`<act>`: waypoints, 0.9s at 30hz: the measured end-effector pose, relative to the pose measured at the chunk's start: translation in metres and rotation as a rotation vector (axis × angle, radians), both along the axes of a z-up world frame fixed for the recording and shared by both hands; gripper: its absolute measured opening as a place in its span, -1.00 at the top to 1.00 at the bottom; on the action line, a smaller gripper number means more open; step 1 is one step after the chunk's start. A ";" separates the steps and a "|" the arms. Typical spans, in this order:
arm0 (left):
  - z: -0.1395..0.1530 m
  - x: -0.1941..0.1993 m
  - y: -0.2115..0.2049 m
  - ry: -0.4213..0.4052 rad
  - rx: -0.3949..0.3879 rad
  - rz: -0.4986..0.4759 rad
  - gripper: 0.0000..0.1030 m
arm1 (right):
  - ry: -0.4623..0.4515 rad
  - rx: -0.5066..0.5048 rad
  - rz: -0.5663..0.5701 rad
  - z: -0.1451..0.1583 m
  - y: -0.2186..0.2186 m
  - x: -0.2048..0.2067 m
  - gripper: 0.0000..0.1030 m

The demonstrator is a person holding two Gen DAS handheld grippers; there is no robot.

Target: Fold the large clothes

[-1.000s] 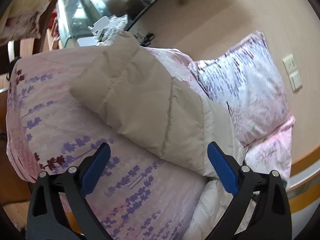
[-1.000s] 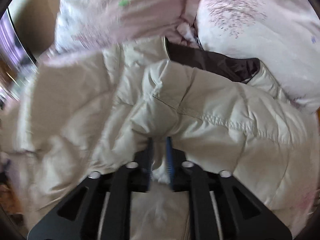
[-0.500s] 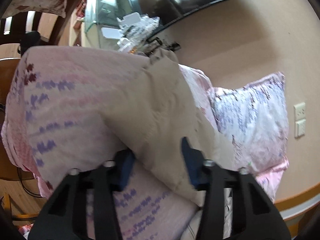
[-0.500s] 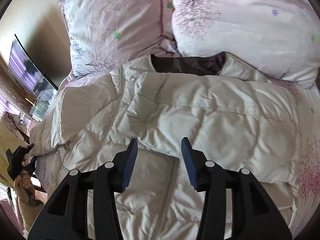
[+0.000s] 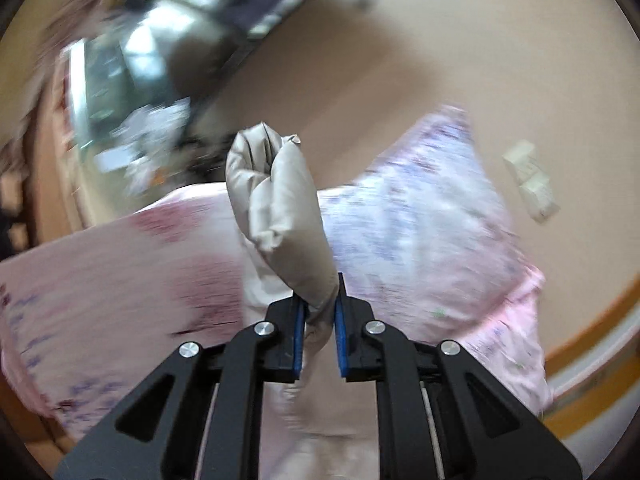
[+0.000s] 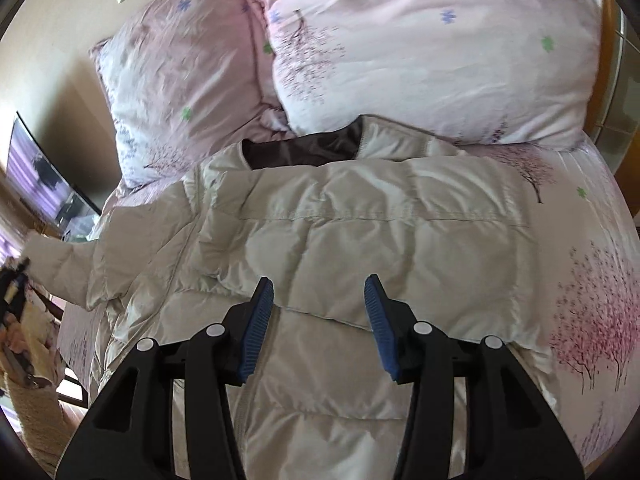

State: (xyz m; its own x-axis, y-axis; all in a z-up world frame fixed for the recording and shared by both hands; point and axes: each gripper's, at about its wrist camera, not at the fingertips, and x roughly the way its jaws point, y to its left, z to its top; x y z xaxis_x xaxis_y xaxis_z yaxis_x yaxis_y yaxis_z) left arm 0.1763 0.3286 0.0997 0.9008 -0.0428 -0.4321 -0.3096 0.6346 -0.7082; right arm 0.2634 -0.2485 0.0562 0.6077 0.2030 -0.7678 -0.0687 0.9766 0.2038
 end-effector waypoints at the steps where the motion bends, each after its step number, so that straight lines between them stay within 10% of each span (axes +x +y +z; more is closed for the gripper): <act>1: 0.010 0.007 -0.011 -0.019 0.014 -0.029 0.74 | -0.003 0.003 -0.007 0.000 -0.004 -0.001 0.04; 12: 0.058 0.090 -0.222 -0.167 0.111 -0.565 0.74 | -0.016 0.031 -0.117 -0.003 -0.050 -0.012 0.04; 23: -0.022 0.130 -0.391 0.074 0.180 -0.942 0.71 | -0.007 0.047 -0.176 -0.009 -0.075 -0.008 0.04; 27: -0.057 0.132 -0.417 0.177 0.230 -1.006 0.06 | 0.008 0.059 -0.177 -0.012 -0.077 -0.002 0.04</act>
State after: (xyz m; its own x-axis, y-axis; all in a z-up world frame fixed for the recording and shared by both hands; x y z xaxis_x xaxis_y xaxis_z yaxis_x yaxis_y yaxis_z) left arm 0.3082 -0.0882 0.0424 0.4184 -0.6378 -0.6467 0.3487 0.7702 -0.5340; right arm 0.2618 -0.3250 0.0440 0.6321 0.1382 -0.7624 0.1048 0.9597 0.2608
